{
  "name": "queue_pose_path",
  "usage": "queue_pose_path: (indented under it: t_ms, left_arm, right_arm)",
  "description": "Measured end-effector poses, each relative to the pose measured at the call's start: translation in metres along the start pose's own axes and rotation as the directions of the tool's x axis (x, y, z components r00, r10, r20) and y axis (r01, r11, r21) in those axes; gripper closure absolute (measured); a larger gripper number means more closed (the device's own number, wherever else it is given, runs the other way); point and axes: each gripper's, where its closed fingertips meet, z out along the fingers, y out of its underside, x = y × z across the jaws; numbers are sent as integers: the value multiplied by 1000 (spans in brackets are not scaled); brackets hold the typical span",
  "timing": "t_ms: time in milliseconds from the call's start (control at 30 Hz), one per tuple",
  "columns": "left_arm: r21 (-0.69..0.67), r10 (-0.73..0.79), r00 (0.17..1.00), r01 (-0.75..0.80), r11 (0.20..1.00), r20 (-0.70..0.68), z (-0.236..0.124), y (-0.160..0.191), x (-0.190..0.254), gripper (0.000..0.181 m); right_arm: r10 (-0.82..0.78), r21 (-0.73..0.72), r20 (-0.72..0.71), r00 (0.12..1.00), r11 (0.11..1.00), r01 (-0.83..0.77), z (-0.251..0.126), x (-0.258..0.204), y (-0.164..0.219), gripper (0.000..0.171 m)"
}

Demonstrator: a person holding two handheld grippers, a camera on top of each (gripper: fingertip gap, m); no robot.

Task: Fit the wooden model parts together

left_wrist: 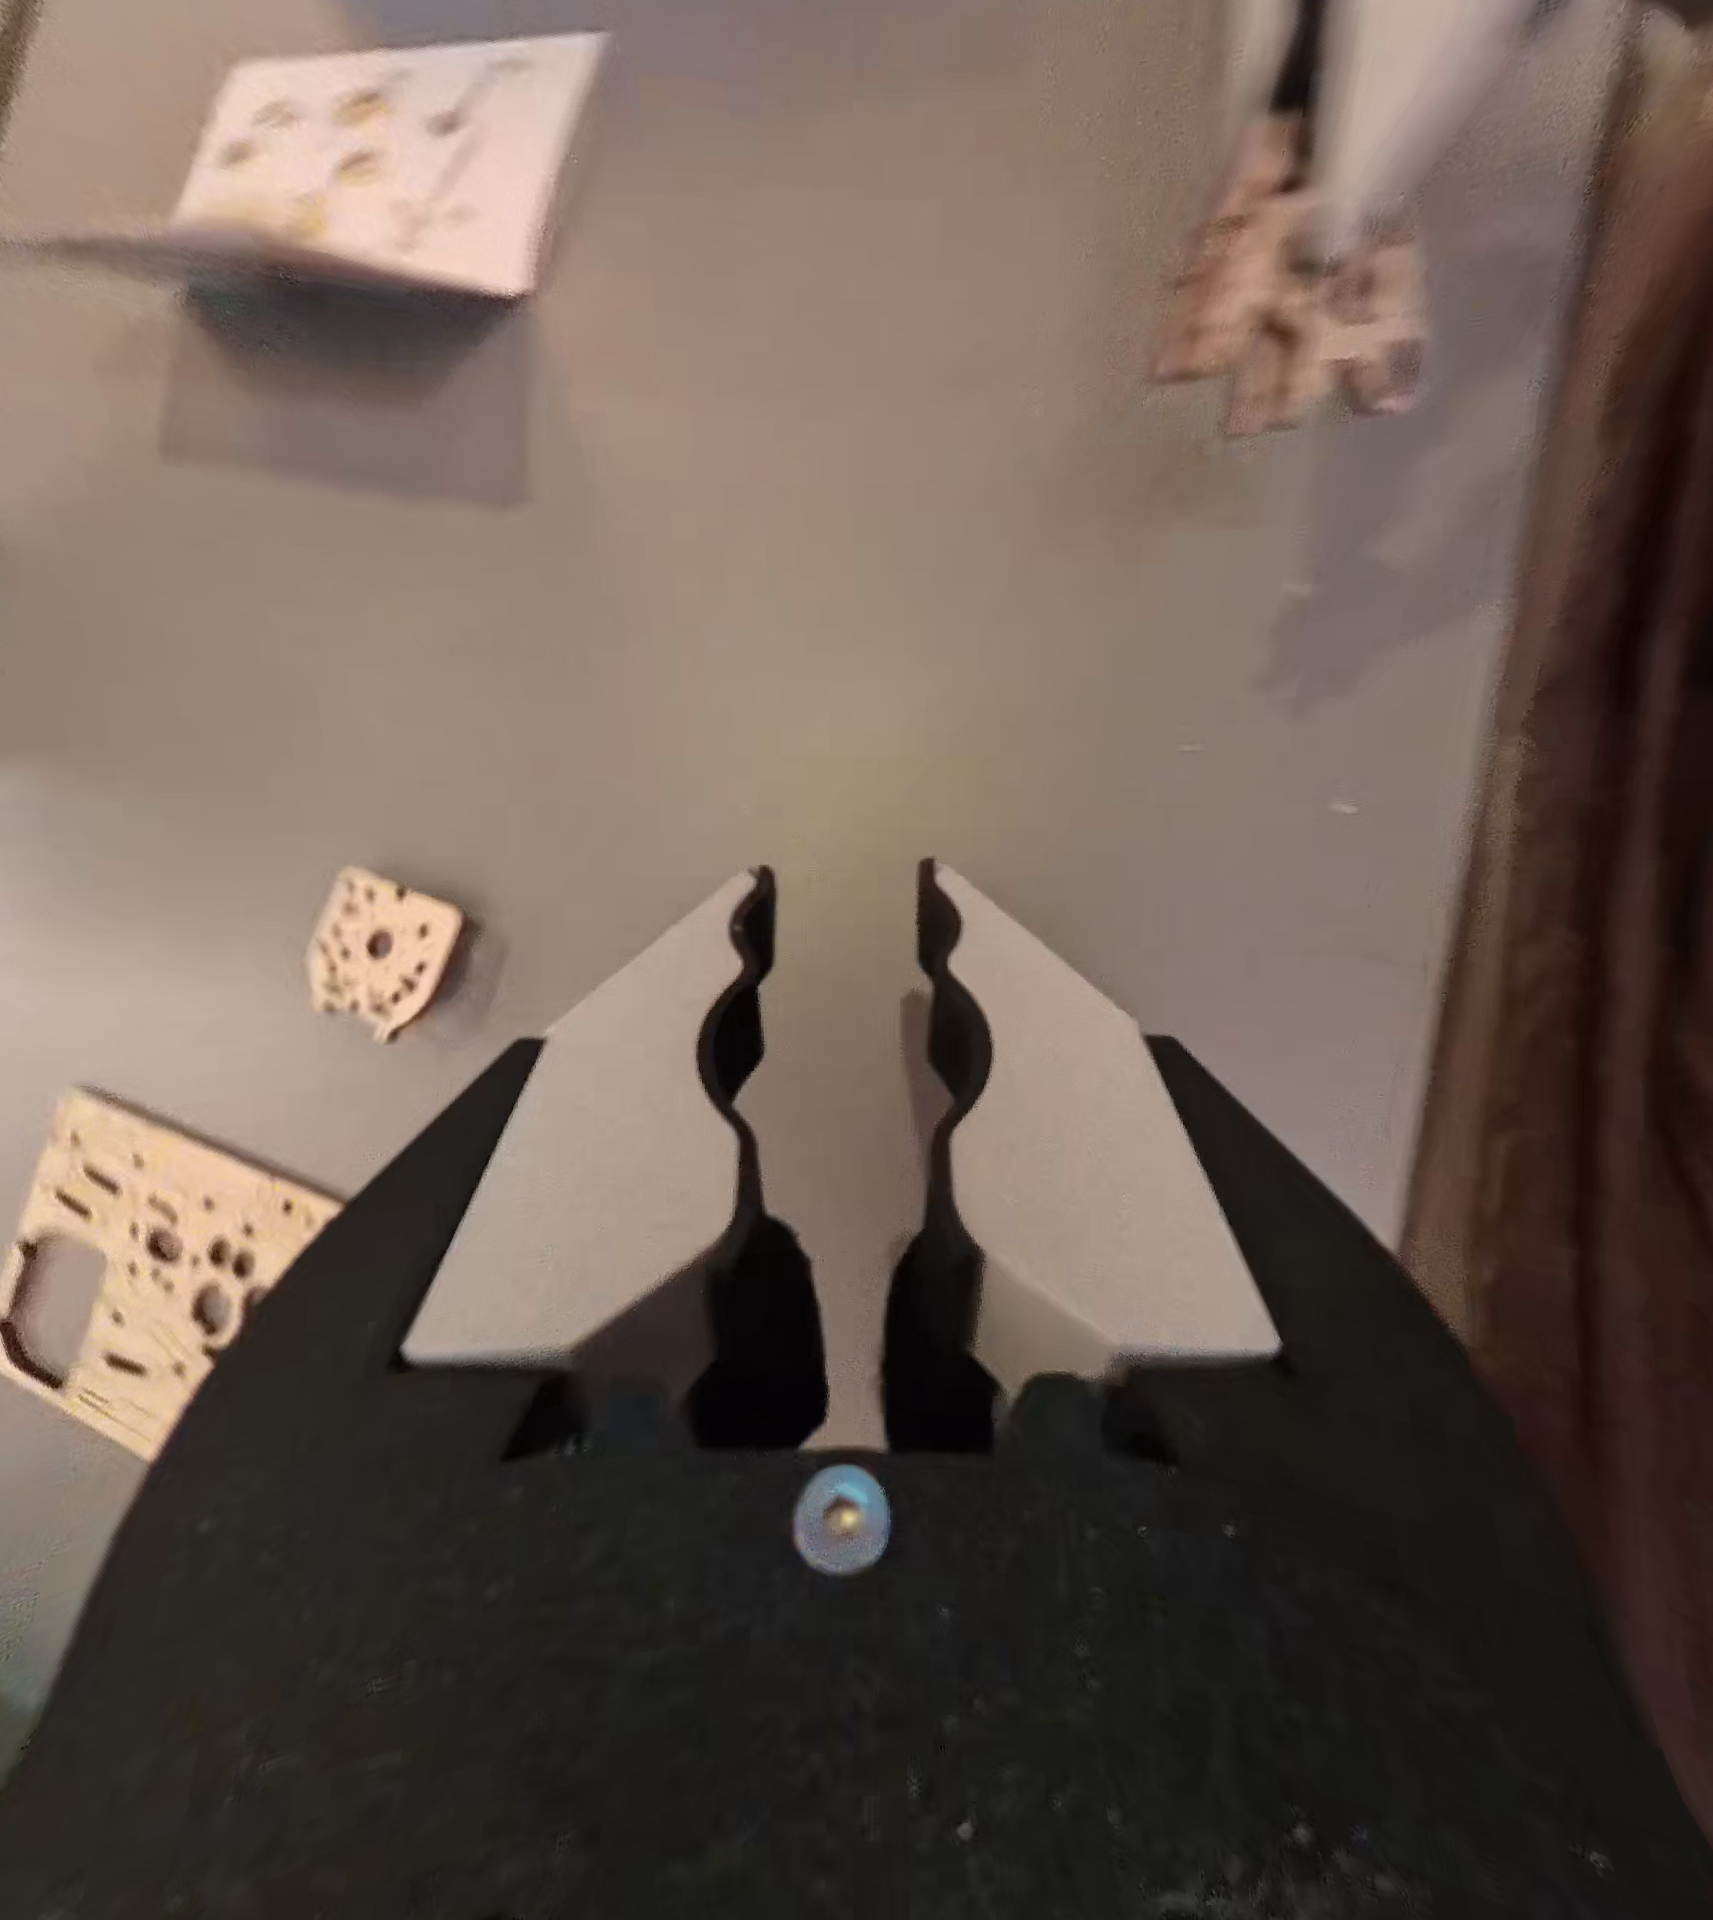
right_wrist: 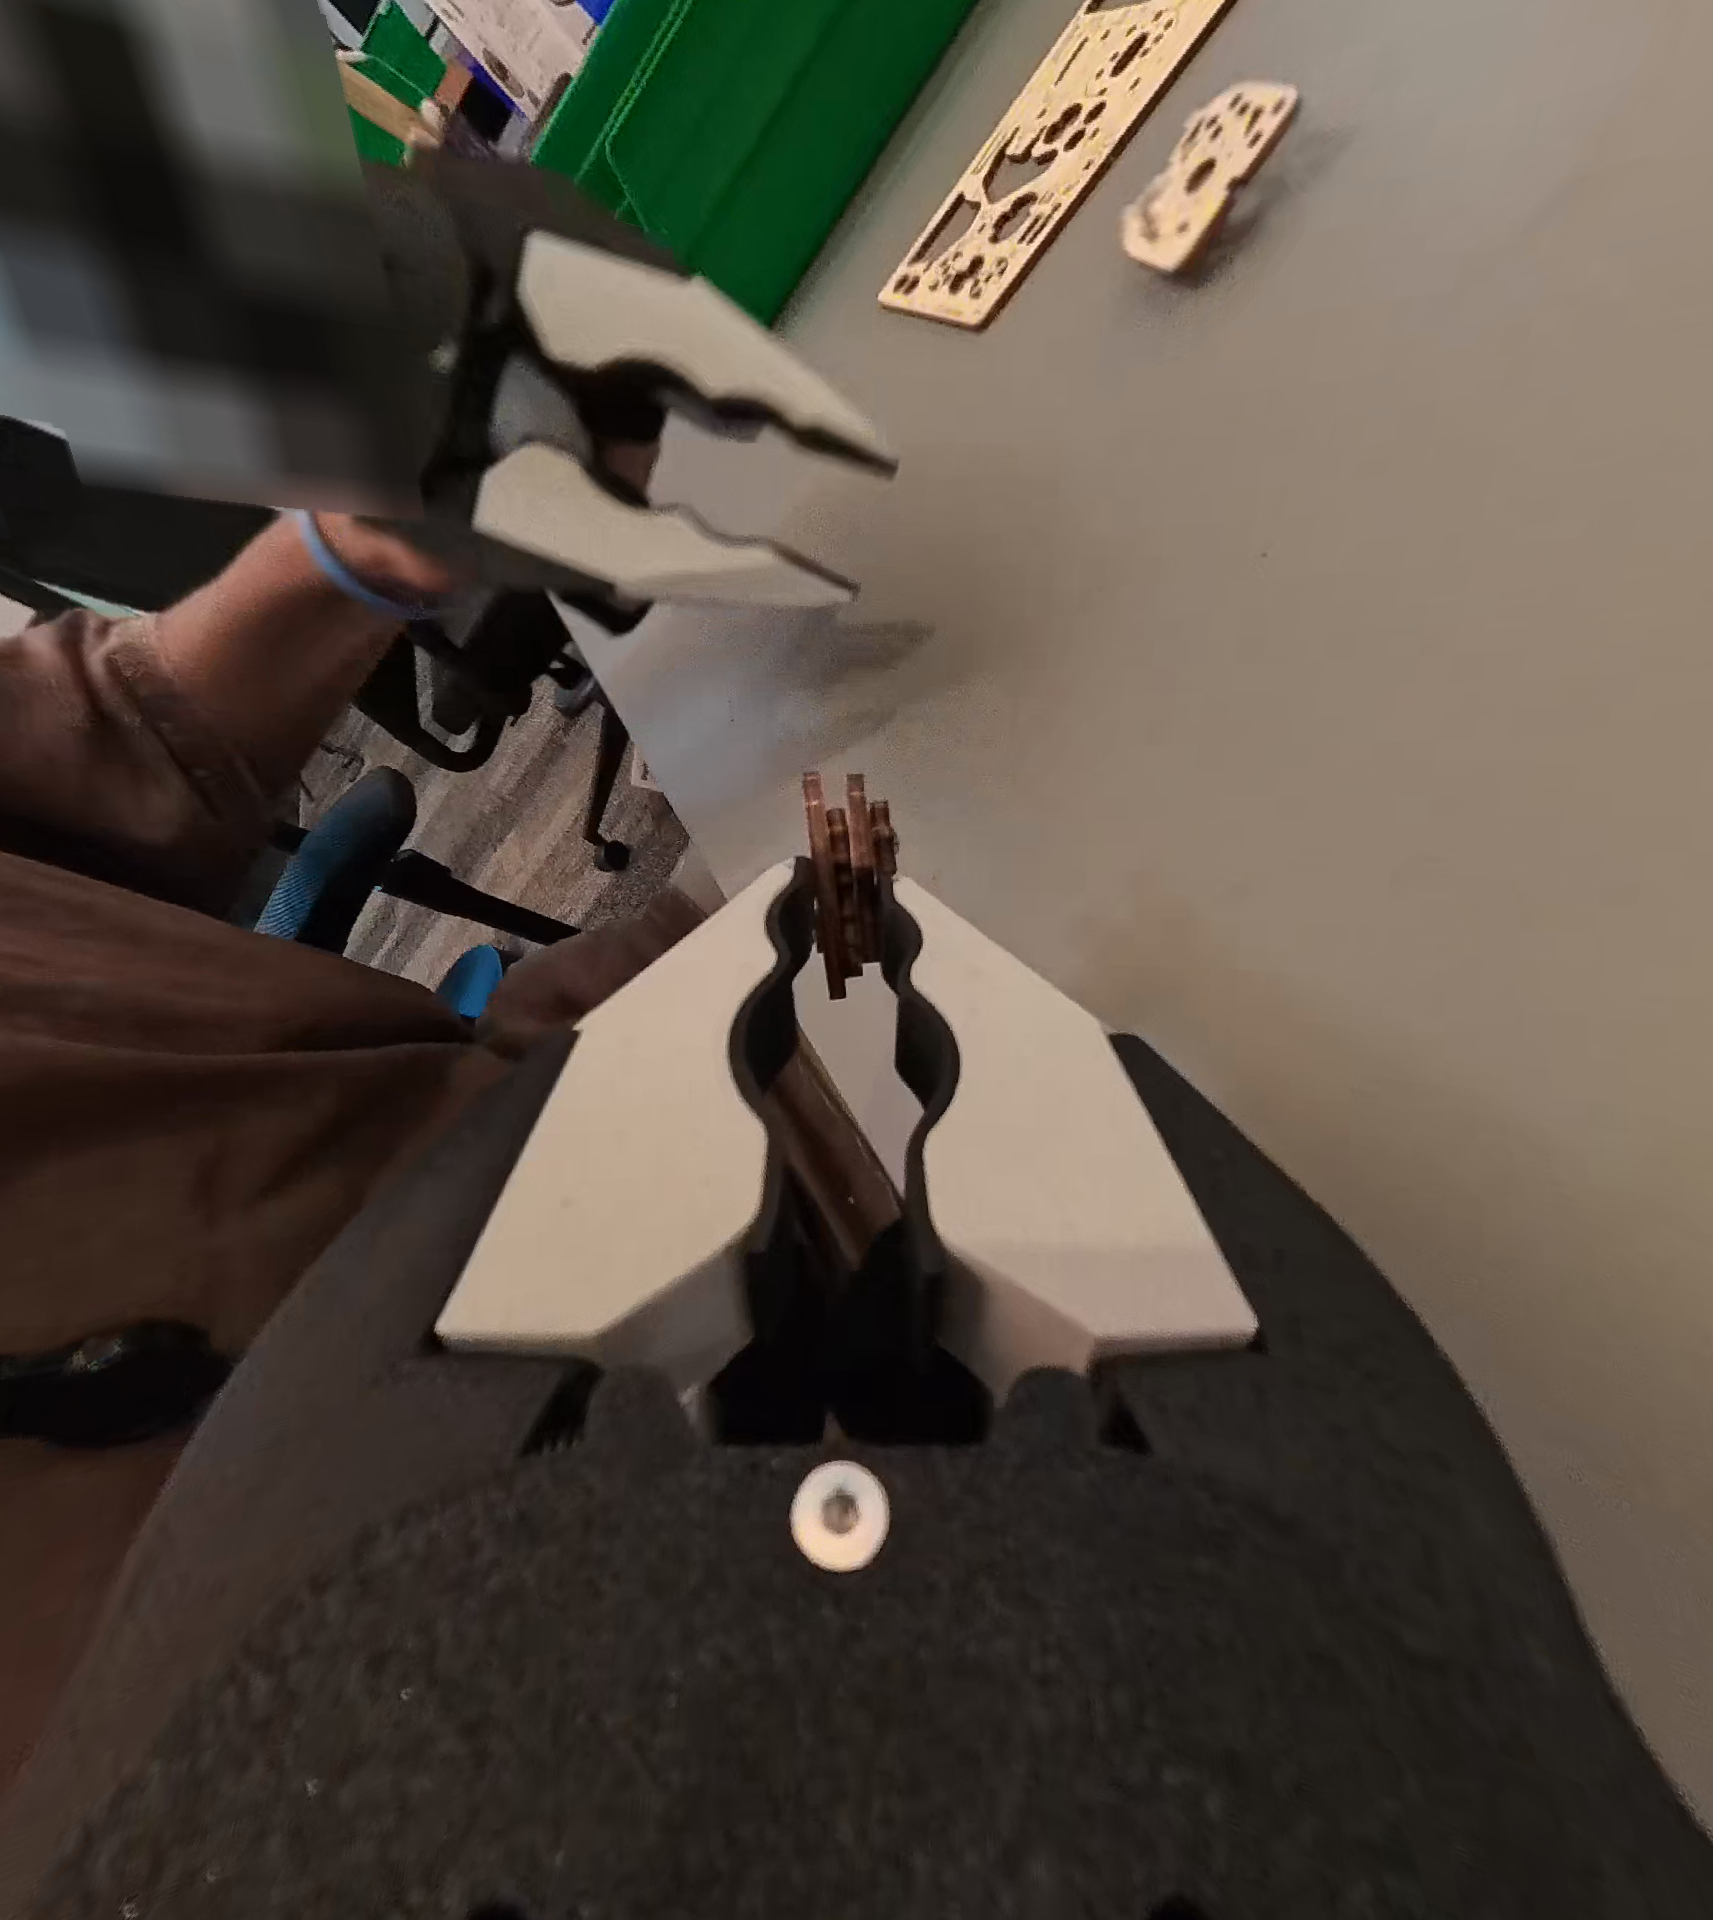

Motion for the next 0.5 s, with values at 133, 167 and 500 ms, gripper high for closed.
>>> queue_pose_path:
  t_ms: [133,167,500]
  left_arm:
    - [23,-350,932,349,937,96,11,33,-66,123]
    - [25,-404,904,404,914,139,14,40,-82,125]
    - [41,-594,670,647,761,445,53,58,-133,111]
  right_arm:
    - [-15,38,0,1000,999,15,-8,1,-7,159]
    - [-9,41,5,1000,999,9,-8,2,-7,159]
    - [-29,56,16,999,998,28,-8,-1,-8,159]
